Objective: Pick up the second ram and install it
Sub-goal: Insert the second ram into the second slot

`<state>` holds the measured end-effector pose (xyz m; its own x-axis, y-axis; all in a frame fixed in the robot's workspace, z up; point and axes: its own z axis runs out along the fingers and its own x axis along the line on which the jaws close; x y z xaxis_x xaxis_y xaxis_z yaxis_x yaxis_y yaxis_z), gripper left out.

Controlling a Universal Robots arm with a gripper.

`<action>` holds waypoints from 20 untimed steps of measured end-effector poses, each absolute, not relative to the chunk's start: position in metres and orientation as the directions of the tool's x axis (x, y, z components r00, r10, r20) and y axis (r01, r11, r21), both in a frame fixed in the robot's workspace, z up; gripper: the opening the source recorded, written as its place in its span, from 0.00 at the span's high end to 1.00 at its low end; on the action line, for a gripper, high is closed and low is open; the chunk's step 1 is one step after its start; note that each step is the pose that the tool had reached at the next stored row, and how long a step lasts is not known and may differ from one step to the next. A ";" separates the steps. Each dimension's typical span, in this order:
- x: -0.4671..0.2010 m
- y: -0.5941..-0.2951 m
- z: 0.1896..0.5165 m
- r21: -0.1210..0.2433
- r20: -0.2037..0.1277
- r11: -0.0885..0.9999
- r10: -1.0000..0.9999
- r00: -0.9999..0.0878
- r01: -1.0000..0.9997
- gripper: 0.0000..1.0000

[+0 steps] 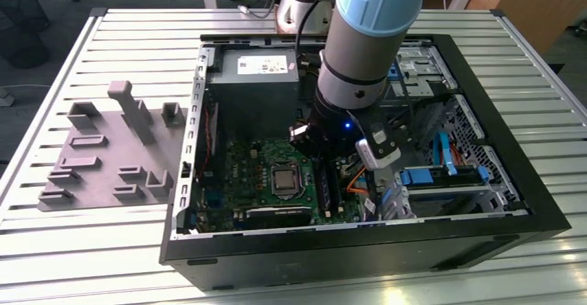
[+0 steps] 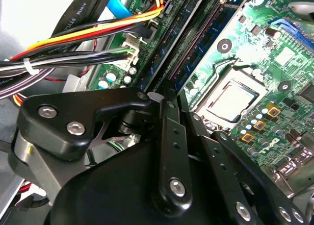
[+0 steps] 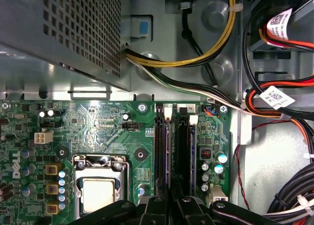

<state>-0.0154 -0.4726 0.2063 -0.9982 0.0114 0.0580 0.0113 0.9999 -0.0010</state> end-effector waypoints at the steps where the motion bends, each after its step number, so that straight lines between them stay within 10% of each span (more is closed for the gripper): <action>1: -0.015 -0.473 0.206 -0.001 0.058 1.000 0.011 -0.998 0.011 0.86; 20: -0.015 -0.473 0.231 -0.001 0.059 1.000 0.011 -0.998 0.011 0.79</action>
<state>-0.0154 -0.4726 0.2306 -0.9982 0.0114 0.0589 0.0113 0.9999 -0.0011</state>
